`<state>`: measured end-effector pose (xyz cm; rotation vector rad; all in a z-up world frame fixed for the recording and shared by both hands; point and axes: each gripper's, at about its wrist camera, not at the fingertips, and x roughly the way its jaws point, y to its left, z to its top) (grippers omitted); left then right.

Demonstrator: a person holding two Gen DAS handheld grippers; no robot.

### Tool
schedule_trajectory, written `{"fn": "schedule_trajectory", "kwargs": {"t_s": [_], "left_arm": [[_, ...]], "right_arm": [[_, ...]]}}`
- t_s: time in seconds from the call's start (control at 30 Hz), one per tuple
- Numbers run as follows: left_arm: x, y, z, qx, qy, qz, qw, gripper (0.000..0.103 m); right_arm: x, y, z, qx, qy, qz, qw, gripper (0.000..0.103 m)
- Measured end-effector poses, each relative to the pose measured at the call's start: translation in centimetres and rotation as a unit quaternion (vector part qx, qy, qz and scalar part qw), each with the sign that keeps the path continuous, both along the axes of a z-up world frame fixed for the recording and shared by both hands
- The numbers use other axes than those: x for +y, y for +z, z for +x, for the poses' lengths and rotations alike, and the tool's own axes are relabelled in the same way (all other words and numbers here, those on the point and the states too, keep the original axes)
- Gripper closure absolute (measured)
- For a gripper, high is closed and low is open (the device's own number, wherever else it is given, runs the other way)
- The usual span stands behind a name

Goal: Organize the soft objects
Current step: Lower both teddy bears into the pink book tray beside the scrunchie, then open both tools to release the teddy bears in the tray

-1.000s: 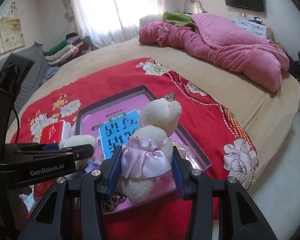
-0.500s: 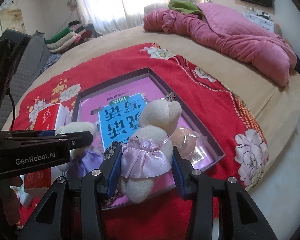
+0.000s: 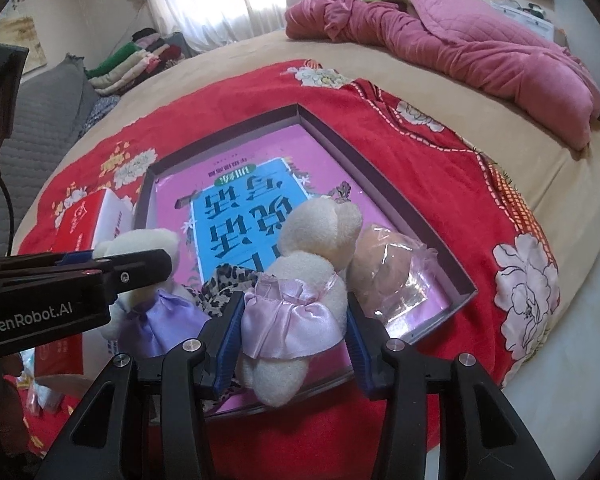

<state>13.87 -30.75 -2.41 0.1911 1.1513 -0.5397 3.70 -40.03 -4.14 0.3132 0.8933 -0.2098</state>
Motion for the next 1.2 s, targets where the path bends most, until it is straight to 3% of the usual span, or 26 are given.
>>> {"fn": "schedule_trajectory", "kwargs": {"t_s": [0.27,0.4,0.93,1.1,1.2], "left_arm": [[-0.2,-0.2,0.1,0.000,-0.002,0.007,1.0000,0.059],[-0.2,-0.2,0.1,0.000,-0.002,0.009,1.0000,0.059],[-1.0,-0.5,0.2,0.004,-0.009,0.024,0.9997,0.057],[-1.1,-0.4,0.1,0.009,-0.013,0.022,0.9996,0.051],[-1.1,-0.2,0.1,0.014,-0.013,0.015,0.9997,0.043]], "right_arm": [[0.0,-0.4,0.1,0.007,0.005,0.006,1.000,0.052],[-0.2,-0.5,0.0,0.007,0.005,0.017,1.000,0.045],[-2.0,2.1,-1.9,-0.035,-0.038,0.014,0.999,0.045],[-2.1,2.3,-2.1,-0.037,-0.043,0.013,0.998,0.045],[-2.3,2.3,-2.2,-0.037,-0.048,0.014,0.998,0.044]]}}
